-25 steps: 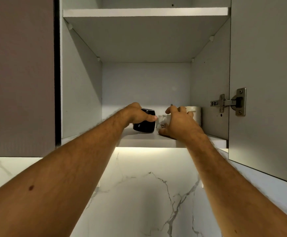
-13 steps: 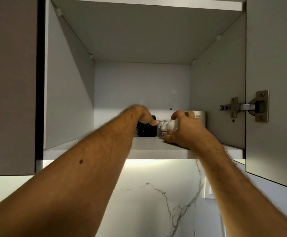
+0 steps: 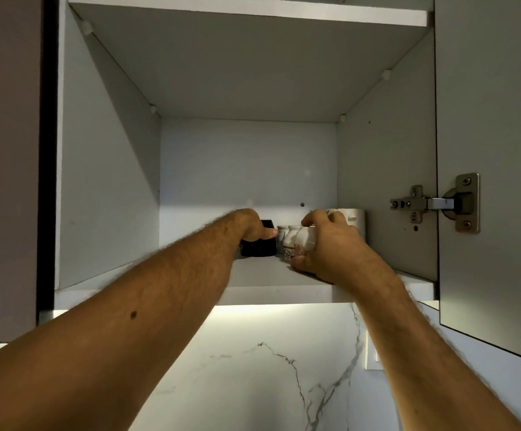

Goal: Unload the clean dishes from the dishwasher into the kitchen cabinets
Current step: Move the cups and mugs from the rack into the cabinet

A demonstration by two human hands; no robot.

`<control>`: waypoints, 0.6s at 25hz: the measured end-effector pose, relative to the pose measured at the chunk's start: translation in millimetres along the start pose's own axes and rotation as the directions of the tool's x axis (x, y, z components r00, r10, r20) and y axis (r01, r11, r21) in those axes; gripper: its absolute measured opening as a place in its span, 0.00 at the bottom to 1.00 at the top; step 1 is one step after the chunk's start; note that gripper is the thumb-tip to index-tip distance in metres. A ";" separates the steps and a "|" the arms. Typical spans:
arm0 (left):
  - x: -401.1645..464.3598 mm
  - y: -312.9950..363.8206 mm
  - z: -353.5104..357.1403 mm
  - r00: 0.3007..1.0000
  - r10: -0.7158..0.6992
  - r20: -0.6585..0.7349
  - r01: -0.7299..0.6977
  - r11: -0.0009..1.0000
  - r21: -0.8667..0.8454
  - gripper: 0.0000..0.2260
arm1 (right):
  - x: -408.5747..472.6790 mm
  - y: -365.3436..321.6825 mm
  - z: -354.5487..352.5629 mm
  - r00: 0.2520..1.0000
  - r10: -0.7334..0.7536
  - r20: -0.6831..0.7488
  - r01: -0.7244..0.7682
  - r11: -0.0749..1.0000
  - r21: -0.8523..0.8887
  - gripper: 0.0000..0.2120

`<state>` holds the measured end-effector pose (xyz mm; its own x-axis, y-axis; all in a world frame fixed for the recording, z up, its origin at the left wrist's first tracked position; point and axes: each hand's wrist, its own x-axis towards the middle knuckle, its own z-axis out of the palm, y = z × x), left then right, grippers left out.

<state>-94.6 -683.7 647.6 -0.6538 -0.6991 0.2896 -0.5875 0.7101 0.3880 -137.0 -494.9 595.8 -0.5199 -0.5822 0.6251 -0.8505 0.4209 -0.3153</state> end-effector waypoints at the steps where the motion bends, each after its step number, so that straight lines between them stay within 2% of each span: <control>1: -0.4 0.3 0.0 1.000 -0.013 0.008 0.013 0.999 -0.036 0.30 | -0.2 -0.1 0.0 1.000 0.004 0.002 -0.004 1.000 0.005 0.38; 5: -0.9 -5.4 -7.7 0.994 -0.103 0.047 0.111 0.964 -0.241 0.31 | 0.7 1.0 1.1 1.000 0.016 0.006 -0.016 1.000 0.010 0.39; 7: 0.7 -10.4 -8.0 0.991 -0.121 0.061 0.133 0.959 -0.251 0.32 | 1.3 1.4 0.9 1.000 0.020 0.020 -0.020 1.000 0.022 0.39; 15: 3.7 -10.1 -3.3 0.993 -0.113 -0.022 0.106 0.972 -0.209 0.24 | -0.8 -0.2 -1.0 1.000 0.022 0.018 -0.023 0.999 0.046 0.37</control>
<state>-89.5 -693.7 647.7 -0.5727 -0.7764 0.2631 -0.5406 0.5989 0.5908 -136.3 -493.8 596.1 -0.5400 -0.5854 0.6048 -0.8411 0.4016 -0.3622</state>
